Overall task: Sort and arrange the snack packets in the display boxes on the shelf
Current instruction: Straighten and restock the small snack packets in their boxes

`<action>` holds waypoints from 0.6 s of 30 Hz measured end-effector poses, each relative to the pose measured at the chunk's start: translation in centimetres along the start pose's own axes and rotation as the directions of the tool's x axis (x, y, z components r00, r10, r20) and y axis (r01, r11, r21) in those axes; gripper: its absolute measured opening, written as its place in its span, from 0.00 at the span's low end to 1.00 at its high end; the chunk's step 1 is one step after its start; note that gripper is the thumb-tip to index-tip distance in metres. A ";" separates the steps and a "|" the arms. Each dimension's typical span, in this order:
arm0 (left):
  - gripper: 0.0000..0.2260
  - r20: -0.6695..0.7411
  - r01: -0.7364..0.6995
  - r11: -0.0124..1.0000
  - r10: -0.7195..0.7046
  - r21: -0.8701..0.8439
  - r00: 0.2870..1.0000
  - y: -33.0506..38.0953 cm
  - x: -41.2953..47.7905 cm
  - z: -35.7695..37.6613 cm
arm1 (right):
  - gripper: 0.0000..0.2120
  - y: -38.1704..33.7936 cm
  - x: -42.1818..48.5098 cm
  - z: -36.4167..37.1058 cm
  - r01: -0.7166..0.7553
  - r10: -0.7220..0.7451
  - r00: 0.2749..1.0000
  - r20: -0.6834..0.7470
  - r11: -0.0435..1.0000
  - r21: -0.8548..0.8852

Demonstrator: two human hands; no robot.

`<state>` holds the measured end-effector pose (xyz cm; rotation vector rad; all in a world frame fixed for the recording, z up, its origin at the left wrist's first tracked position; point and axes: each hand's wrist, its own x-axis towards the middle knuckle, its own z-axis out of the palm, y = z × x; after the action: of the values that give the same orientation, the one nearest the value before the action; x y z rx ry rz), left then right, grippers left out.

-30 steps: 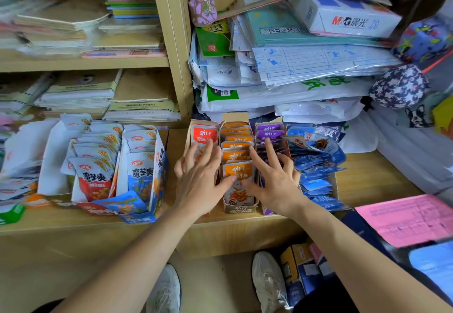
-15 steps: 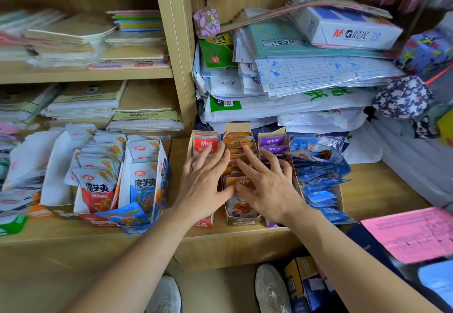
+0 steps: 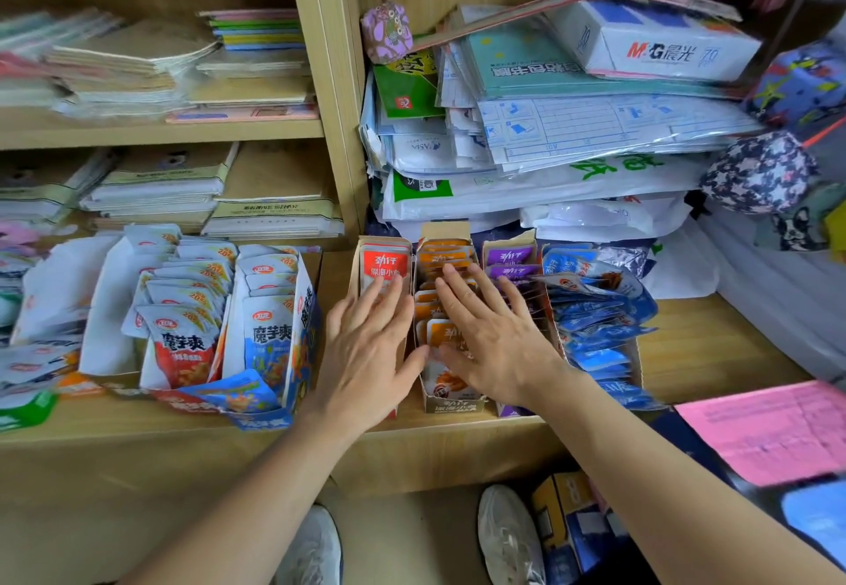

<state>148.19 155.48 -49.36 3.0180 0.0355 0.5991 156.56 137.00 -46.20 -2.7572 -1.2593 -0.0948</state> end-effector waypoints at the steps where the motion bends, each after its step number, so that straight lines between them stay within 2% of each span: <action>1: 0.29 -0.018 -0.003 1.000 0.002 -0.011 1.000 0.1 -0.3 0.0 | 0.36 -0.1 -0.2 0.1 0.017 -0.017 1.000 0.000 1.000 0.025; 3: 0.28 -0.031 0.018 0.999 -0.020 -0.040 0.999 0.3 -1.0 -0.1 | 0.36 0.1 -0.6 -0.3 0.014 -0.006 0.997 -0.081 0.995 0.099; 5: 0.29 -0.014 0.041 0.997 -0.042 -0.071 0.999 0.5 -1.5 -0.1 | 0.37 0.3 -1.6 -0.8 -0.060 0.080 0.987 -0.141 0.988 0.145; 7: 0.30 0.009 0.039 0.996 -0.038 -0.078 0.999 0.9 -2.0 0.1 | 0.38 0.3 -3.0 -0.6 -0.115 0.123 0.988 -0.089 0.989 0.098; 10: 0.31 0.049 0.028 0.998 -0.025 -0.054 0.998 1.5 -2.2 0.4 | 0.41 -0.6 -4.0 0.2 -0.105 0.103 0.994 0.034 0.992 0.074; 14: 0.31 0.076 0.026 0.999 -0.022 -0.045 0.997 1.5 -1.9 0.0 | 0.38 -1.3 -3.8 0.1 -0.104 0.099 0.993 0.059 0.990 0.093; 16: 0.31 0.047 0.049 0.997 -0.046 -0.067 0.998 1.2 -1.7 -0.7 | 0.38 -0.7 -4.0 -0.6 -0.088 0.084 0.996 0.032 0.984 0.152; 18: 0.30 -0.012 0.085 0.989 -0.088 -0.122 0.996 0.8 -1.0 -1.6 | 0.35 0.2 -4.3 -1.9 -0.067 0.099 0.990 -0.098 0.954 0.293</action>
<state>146.67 154.71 -48.18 2.8773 0.1257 0.5972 153.94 133.43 -44.81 -2.5107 -1.0350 -0.0520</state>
